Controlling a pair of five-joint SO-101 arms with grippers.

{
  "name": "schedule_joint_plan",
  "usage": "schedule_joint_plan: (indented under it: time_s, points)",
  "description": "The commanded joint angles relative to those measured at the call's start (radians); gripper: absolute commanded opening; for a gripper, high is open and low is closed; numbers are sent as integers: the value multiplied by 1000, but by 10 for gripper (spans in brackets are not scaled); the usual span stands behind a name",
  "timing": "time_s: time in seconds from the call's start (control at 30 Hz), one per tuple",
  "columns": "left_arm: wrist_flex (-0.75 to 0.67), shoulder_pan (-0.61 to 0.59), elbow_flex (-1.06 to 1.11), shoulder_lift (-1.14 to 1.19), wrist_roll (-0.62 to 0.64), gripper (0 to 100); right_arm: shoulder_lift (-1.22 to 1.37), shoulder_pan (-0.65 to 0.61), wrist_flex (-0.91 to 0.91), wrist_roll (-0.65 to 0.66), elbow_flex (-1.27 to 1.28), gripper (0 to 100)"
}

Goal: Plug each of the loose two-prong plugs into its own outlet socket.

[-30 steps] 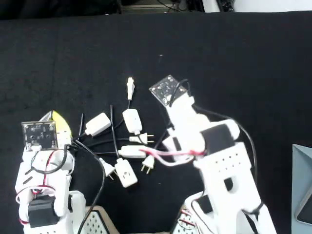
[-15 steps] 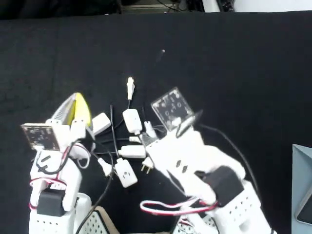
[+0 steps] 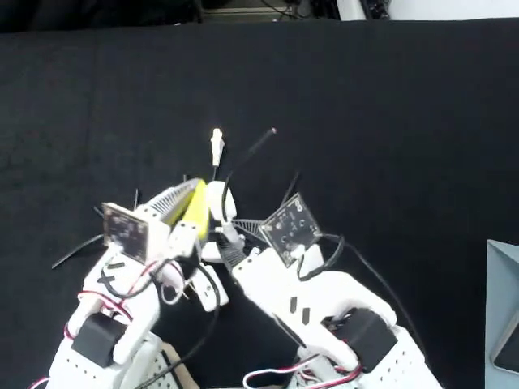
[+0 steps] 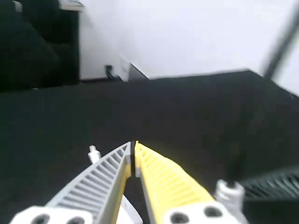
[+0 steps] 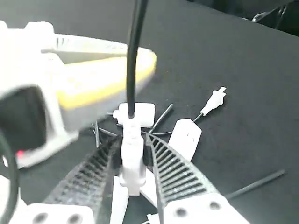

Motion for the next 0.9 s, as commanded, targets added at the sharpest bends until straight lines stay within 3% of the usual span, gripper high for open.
schedule_joint_plan:
  time_s: [0.0,0.27,0.4,0.5,0.67,0.77,0.87]
  points:
    - [41,81,-64,-3,-60,29,16,-40,-18,-3,-7,12]
    - [180,107,-145,-3,-140,29,30,-107,-17,44,1,12]
    - [255,188,-199,-3,-216,29,30,-101,0,44,1,12]
    - [276,236,-206,-3,-241,29,30,-101,8,44,-1,12]
    - [293,217,-193,-3,-249,29,30,-100,12,44,-1,12]
    - [293,140,-214,-5,-244,29,30,-78,12,44,-1,11]
    - [324,-47,-266,-5,-242,29,30,20,14,44,-1,11]
